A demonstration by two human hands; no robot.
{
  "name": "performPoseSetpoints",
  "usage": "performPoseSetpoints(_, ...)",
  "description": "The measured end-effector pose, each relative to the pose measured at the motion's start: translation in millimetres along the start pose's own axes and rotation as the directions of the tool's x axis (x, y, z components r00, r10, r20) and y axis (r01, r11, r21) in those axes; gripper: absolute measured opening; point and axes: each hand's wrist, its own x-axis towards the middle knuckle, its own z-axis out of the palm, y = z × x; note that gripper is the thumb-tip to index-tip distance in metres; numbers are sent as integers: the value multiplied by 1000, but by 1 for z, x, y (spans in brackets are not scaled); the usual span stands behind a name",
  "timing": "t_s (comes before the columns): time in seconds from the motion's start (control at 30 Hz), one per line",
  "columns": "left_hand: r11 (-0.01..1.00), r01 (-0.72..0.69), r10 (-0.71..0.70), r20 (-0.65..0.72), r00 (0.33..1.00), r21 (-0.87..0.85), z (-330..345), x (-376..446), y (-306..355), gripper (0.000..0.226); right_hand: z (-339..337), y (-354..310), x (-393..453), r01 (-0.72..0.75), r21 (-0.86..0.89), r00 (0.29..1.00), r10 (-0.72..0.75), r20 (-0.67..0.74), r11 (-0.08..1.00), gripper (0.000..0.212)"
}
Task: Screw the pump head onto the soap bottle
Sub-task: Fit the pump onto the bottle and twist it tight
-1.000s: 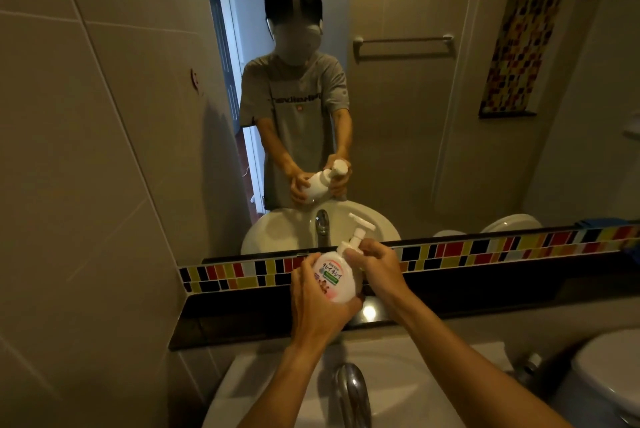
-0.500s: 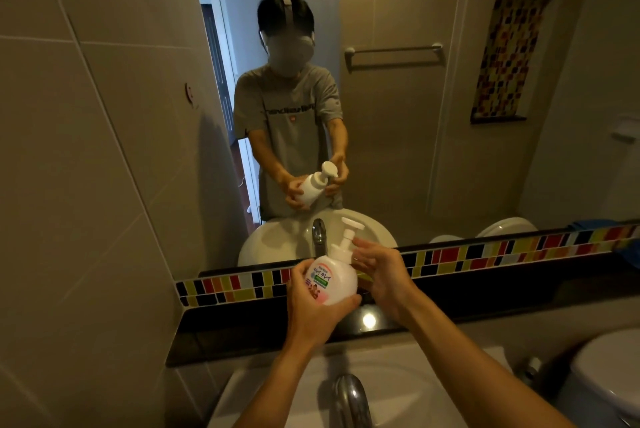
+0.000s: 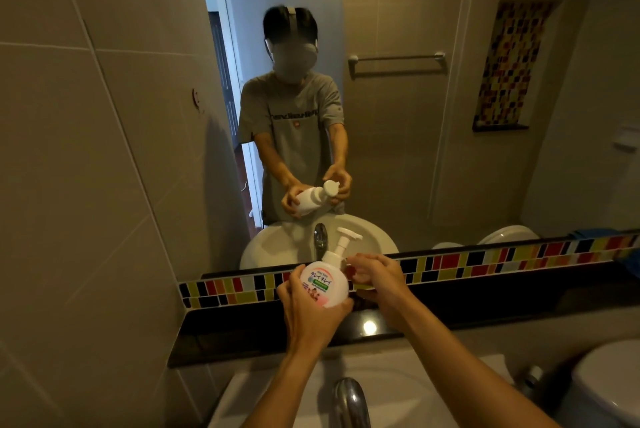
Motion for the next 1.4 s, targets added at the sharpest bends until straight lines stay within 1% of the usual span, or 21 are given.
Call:
performPoseSetpoints(0.07,1000,13,-13,-16,1000,-19,-5,3,0,104,0,-2,-1,-1,13,1000,1,9,1000,21)
performPoseSetpoints(0.1,999,13,-13,-19,1000,-31,-5,4,-1,103,1,-4,-1,-13,16,999,12,30,1000,20)
performPoseSetpoints(0.2,995,18,-15,34,999,-96,-3,3,-4,101,7,-6,-3,-26,6,991,25,135,1000,13)
performPoseSetpoints(0.23,992,29,-20,75,997,-123,0,2,-6,100,10,-6,-4,-21,-1,986,21,168,1000,13)
performPoseSetpoints(0.27,988,39,-22,119,993,-149,2,-1,-5,97,12,-6,-4,-15,-14,983,17,183,1000,17)
performPoseSetpoints(0.33,983,45,-16,160,987,-179,6,-6,-4,92,17,-4,-3,-16,-57,988,24,154,998,32)
performPoseSetpoints(0.37,981,43,-16,145,989,-190,7,-8,-3,91,18,-3,-2,-18,-74,991,27,132,997,37)
performPoseSetpoints(0.5,989,12,-16,-30,999,-146,6,-9,-2,97,20,3,-1,-3,-83,993,13,118,997,48)
performPoseSetpoints(0.57,988,48,-57,-56,997,-150,0,-3,-3,100,19,3,0,21,-77,996,-14,87,997,41)
performPoseSetpoints(0.63,985,65,-73,-46,996,-158,-7,3,-5,100,16,0,1,25,-60,998,-22,52,998,32)
performPoseSetpoints(0.73,983,46,-43,19,999,-180,-15,8,-6,97,12,-5,2,31,-53,998,-28,54,998,19)
performPoseSetpoints(0.8,981,42,-27,78,997,-190,-17,8,-5,94,12,-9,1,31,-34,996,-28,84,999,14)
performPoseSetpoints(0.9,975,40,5,203,979,-217,-17,5,-4,88,15,-12,-1,62,-40,985,-54,165,997,24)
performPoseSetpoints(0.97,978,33,22,257,966,-208,-13,2,-4,86,18,-10,-1,60,-54,985,-50,167,997,27)
performPoseSetpoints(1.03,982,17,25,222,975,-187,-7,-1,-3,87,21,-8,0,48,-69,990,-38,139,996,24)
performPoseSetpoints(1.13,997,-31,37,83,996,-77,1,-1,-5,102,24,-5,2,51,-130,993,-37,109,990,31)
performPoseSetpoints(1.2,997,-33,37,47,998,-71,2,1,-5,104,24,-5,0,50,-135,993,-34,113,990,32)
performPoseSetpoints(1.3,989,13,-4,60,998,-149,-4,8,-5,100,21,-9,-3,40,-95,993,-29,113,995,30)
performPoseSetpoints(1.4,975,13,12,111,994,-221,-10,12,-4,93,20,-14,-6,62,-84,988,-49,149,995,23)
